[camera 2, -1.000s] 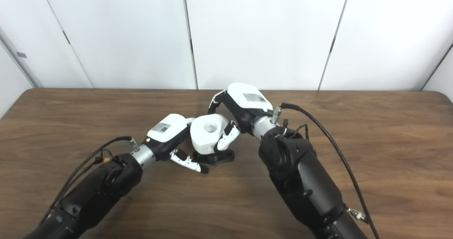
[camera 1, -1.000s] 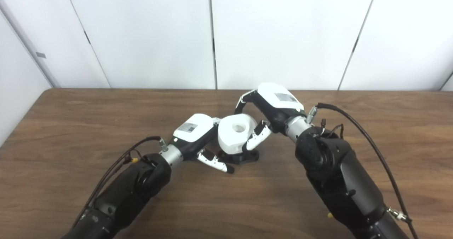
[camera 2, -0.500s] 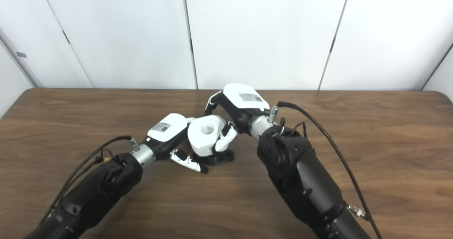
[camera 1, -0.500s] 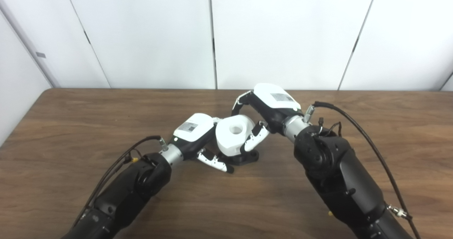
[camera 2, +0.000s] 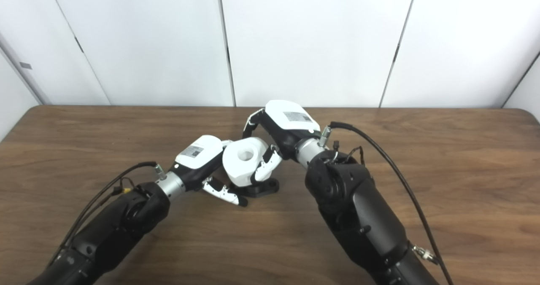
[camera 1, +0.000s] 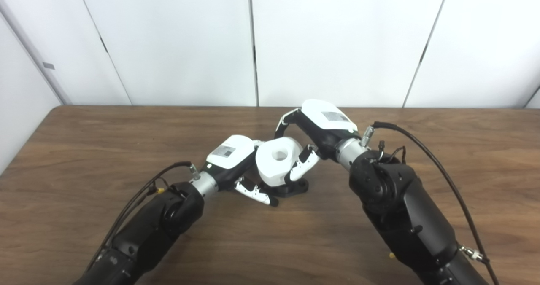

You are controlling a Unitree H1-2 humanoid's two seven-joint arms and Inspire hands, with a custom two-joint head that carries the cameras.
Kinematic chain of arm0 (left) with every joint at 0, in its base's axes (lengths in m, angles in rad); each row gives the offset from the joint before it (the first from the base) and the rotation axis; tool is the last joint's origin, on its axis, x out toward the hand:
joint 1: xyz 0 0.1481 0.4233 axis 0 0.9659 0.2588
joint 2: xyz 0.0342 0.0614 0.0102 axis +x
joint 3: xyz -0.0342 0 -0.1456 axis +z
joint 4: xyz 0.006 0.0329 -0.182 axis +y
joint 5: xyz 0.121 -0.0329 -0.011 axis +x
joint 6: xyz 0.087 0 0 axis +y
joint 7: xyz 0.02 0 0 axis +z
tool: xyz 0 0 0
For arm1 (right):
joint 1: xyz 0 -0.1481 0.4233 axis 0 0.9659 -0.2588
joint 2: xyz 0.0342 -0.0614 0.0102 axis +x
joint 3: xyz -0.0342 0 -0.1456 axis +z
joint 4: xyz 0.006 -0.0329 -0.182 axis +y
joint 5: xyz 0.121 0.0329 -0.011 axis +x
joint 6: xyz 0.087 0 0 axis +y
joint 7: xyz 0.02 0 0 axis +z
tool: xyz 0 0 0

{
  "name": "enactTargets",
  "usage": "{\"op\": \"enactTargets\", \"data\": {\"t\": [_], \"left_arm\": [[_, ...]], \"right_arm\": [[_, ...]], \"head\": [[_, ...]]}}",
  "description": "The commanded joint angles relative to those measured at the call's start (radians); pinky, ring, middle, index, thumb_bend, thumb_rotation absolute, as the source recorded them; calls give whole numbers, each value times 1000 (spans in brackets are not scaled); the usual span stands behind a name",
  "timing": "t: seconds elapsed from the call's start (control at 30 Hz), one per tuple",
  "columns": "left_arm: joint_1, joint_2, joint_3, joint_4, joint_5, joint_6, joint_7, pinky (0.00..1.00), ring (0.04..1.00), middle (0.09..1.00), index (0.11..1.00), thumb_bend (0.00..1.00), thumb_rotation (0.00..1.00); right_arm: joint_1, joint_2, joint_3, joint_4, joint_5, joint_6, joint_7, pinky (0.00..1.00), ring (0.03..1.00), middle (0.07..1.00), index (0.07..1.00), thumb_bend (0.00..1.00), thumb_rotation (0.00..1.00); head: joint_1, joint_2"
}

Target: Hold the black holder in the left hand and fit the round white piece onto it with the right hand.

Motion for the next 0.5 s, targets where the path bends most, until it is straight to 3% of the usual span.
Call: {"op": "enactTargets", "data": {"t": [0.0,0.47], "left_arm": [[21,0,-23,37,24,16,-73,654,808,810,533,1000,283],[17,5,-26,30,46,33,-77,658,811,824,514,974,236]], "right_arm": [[4,8,29,3,31,-21,52,808,806,740,482,520,134],[2,1,-17,-67,5,-6,122,700,765,725,481,520,132]], "head": [[1,0],[2,4]]}}
